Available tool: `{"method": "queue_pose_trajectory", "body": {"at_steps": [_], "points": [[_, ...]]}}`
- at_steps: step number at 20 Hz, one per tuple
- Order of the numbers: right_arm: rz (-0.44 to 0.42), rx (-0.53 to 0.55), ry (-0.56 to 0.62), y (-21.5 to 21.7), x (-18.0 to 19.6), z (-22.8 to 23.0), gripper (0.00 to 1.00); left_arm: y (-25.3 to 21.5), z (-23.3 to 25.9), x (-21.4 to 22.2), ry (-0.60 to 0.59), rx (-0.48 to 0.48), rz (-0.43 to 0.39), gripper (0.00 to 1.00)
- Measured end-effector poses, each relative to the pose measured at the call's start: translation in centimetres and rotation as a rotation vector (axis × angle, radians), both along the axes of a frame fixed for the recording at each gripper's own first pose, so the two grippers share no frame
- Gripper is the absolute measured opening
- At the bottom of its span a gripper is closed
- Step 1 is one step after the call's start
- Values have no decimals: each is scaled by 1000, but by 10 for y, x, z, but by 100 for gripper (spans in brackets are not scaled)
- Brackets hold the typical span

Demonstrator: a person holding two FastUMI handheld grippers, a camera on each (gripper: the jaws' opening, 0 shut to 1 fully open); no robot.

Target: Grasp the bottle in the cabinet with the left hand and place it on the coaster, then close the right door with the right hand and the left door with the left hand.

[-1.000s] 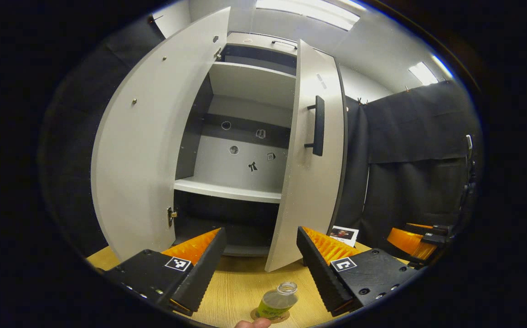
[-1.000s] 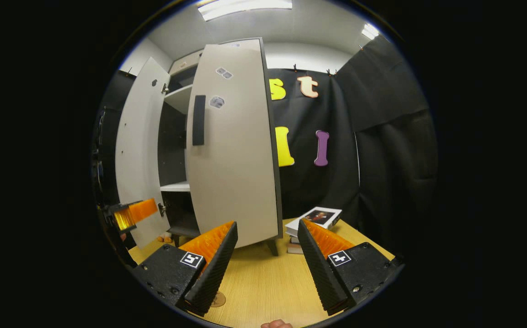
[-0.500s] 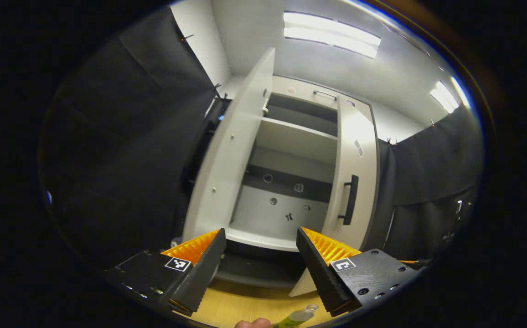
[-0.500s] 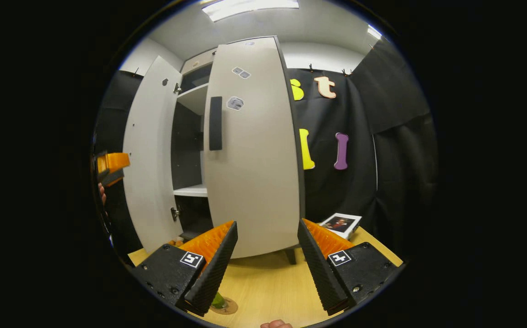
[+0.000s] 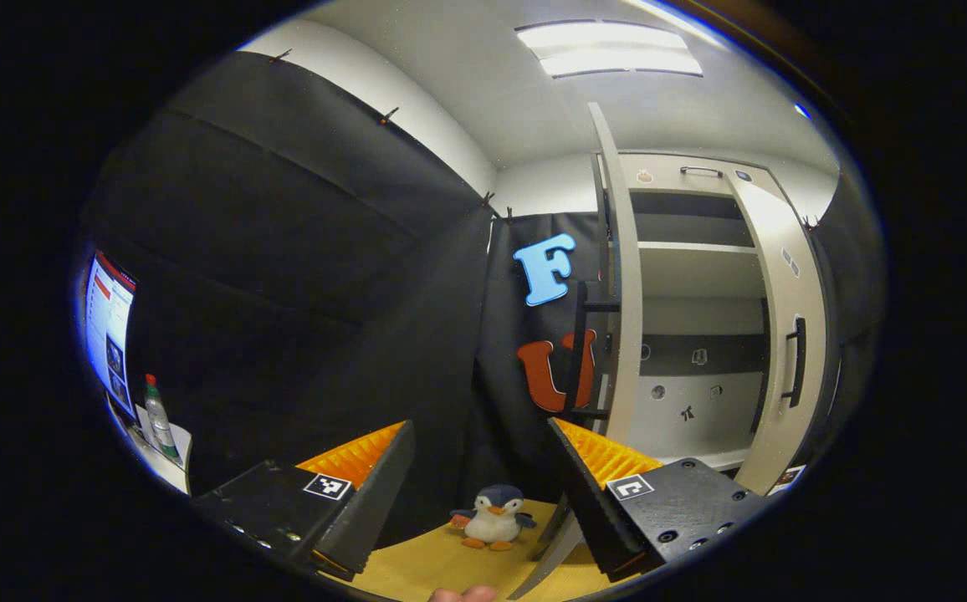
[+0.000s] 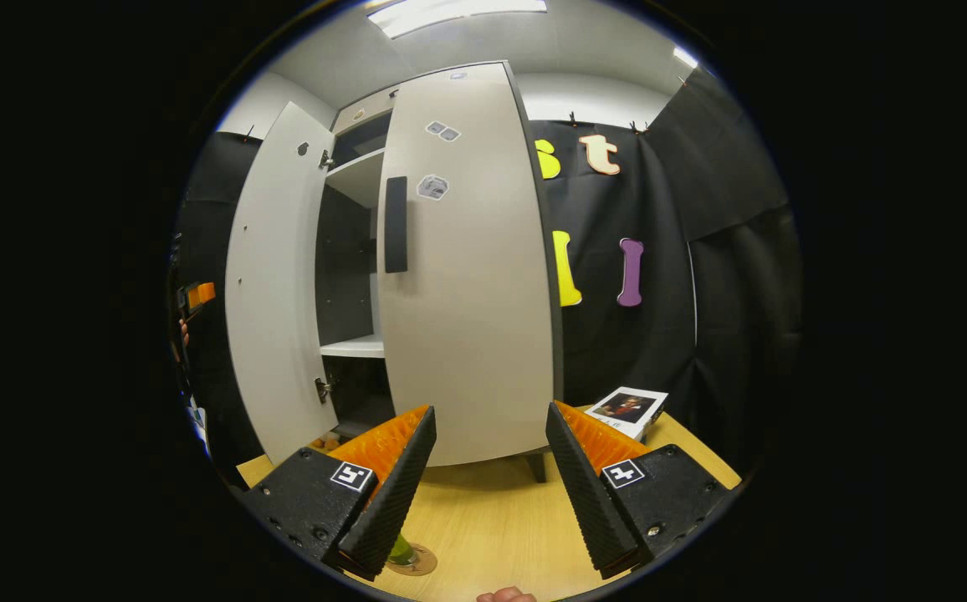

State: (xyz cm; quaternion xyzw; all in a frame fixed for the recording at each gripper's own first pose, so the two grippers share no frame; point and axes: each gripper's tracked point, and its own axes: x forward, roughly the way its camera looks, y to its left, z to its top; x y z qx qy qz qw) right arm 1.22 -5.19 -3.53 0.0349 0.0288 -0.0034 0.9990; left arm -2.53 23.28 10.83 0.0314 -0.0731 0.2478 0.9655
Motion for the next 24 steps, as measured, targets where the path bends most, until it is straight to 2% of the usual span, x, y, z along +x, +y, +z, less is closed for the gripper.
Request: {"method": "queue_pose_trajectory", "body": {"at_steps": [2, 3, 5, 6, 7, 8, 15, 18, 19, 20, 23, 24], "points": [[-32, 3, -2, -15, -4, 1, 82, 5, 7, 15, -16, 2, -12, 100], [-48, 7, -2, -22, -6, 1, 82, 6, 10, 20, -23, 7, -15, 95], [-75, 13, 4, -33, -8, -1, 82, 12, 18, 27, -46, 29, 1, 95], [-87, 16, 5, -37, -9, -1, 82, 11, 21, 29, -59, 36, 0, 99], [-96, 18, 4, -40, -9, 0, 82, 9, 22, 31, -67, 28, -5, 94], [-101, 21, 2, -42, -9, 0, 82, 9, 19, 34, -62, 11, -14, 94], [-57, 15, -6, -31, 0, 5, 82, -6, 21, 40, -34, 2, -62, 93], [-37, 0, -7, -26, 1, 4, 82, -26, 16, 43, -33, -24, -134, 92], [-35, -8, -4, -25, 1, 3, 82, -35, 15, 46, -31, -32, -165, 99], [-33, -14, -1, -25, 1, 4, 82, -44, 14, 49, -25, -42, -198, 92], [-44, -21, -1, -27, -2, 5, 82, -77, 10, 61, -7, -70, -307, 92], [-54, -24, -3, -31, -4, 6, 82, -90, 7, 66, -1, -74, -342, 99]]}}
